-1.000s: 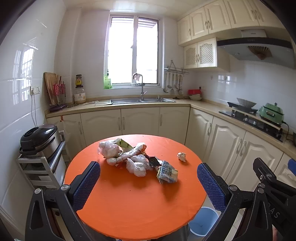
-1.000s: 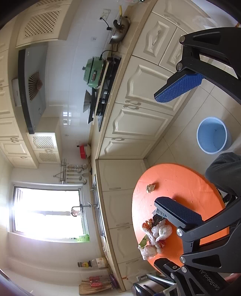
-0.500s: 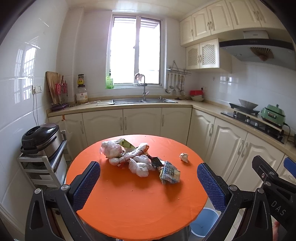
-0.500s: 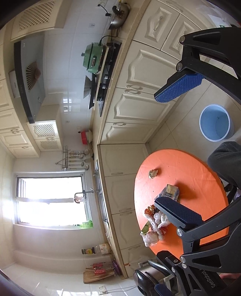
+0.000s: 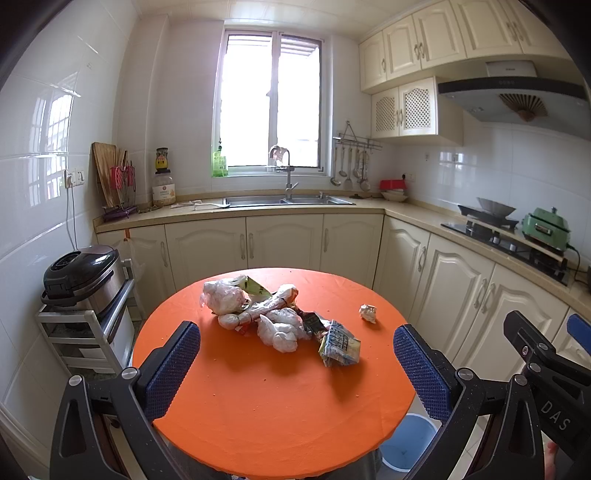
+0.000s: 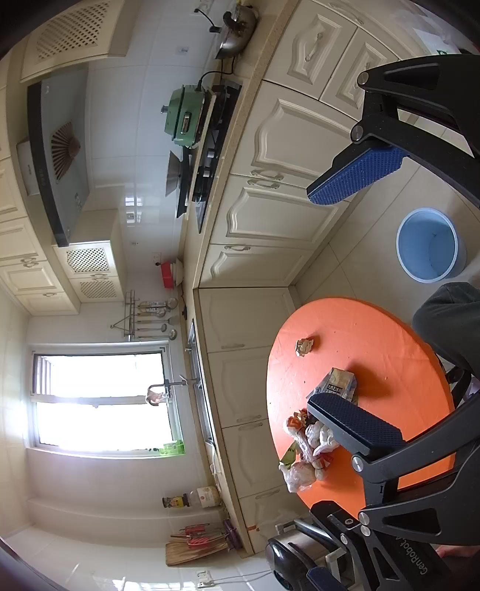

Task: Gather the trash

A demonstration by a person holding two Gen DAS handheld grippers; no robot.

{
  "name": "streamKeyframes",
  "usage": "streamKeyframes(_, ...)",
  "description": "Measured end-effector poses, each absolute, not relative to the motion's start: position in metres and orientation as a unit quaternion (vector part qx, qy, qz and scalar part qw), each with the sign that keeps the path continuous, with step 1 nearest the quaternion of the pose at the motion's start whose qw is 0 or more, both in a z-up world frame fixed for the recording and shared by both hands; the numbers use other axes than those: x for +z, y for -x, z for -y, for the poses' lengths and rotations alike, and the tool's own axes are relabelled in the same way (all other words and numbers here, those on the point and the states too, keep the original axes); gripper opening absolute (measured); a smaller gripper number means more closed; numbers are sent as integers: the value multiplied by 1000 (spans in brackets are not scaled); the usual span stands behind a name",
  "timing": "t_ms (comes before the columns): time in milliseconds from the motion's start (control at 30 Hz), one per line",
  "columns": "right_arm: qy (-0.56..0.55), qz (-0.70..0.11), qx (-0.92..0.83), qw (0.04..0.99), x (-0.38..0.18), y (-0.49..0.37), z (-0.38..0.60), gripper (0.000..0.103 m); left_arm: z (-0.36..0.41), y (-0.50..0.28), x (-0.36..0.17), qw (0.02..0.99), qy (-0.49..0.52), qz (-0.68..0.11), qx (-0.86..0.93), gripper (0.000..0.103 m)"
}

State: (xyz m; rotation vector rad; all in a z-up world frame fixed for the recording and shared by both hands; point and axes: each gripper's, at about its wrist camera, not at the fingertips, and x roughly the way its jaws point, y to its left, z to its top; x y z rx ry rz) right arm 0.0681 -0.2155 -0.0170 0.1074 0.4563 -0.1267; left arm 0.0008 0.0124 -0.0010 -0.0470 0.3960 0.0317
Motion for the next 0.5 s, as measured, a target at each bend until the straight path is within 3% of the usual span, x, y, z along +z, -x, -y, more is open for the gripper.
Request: streamKeyframes(500, -52, -224, -63, 971, -18, -67, 215, 103, -15, -1, -2, 980, 23, -199, 16, 102)
